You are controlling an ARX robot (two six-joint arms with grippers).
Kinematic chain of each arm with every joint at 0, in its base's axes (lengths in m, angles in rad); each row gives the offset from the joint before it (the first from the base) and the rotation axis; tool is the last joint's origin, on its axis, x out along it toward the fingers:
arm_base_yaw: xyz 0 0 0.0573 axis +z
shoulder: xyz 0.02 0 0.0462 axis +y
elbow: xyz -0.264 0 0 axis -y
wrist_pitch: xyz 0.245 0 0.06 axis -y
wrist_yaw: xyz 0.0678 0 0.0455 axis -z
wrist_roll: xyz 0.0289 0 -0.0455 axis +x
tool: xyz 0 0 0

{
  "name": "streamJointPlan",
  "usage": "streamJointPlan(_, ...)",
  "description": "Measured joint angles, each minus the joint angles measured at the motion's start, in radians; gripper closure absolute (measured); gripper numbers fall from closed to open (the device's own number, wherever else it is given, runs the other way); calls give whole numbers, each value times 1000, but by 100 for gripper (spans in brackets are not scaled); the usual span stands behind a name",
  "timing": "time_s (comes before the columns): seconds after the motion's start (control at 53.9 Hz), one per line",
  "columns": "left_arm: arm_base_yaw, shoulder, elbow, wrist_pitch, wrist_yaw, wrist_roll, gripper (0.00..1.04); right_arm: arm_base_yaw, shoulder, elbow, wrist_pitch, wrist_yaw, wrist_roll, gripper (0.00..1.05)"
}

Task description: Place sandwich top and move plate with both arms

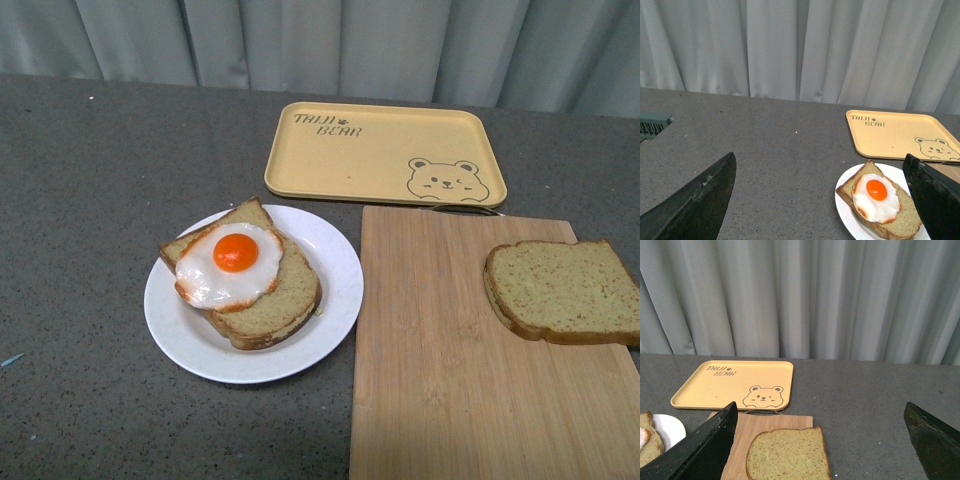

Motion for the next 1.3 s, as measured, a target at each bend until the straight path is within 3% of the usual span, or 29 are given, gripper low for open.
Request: streamJointPlan(1.298, 0, 0, 0, 0, 0, 0, 7, 0, 0, 0, 0, 0, 0, 9)
